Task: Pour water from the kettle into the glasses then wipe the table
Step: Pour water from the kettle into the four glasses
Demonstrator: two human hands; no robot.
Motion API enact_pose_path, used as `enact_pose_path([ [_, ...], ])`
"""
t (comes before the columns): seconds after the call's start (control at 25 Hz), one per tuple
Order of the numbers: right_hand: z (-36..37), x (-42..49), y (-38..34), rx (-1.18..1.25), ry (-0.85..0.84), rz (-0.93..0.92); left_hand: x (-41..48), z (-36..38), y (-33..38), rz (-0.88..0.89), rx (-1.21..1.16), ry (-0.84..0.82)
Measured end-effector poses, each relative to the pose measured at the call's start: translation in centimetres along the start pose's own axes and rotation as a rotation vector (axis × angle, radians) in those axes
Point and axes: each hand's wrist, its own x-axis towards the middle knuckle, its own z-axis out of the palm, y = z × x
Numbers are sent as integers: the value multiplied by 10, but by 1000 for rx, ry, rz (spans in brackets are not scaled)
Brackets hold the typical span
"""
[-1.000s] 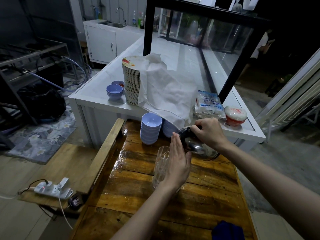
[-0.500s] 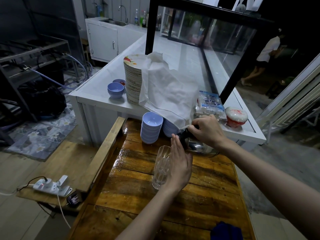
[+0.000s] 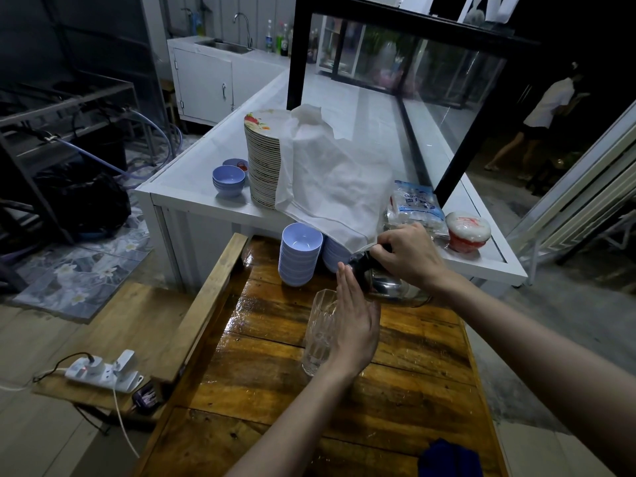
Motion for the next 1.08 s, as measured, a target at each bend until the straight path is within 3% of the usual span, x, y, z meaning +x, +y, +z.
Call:
enact_pose_path([
  [1.08,-4,12,-29,-51,-19,-204,-9,-12,2,-68,11,60],
])
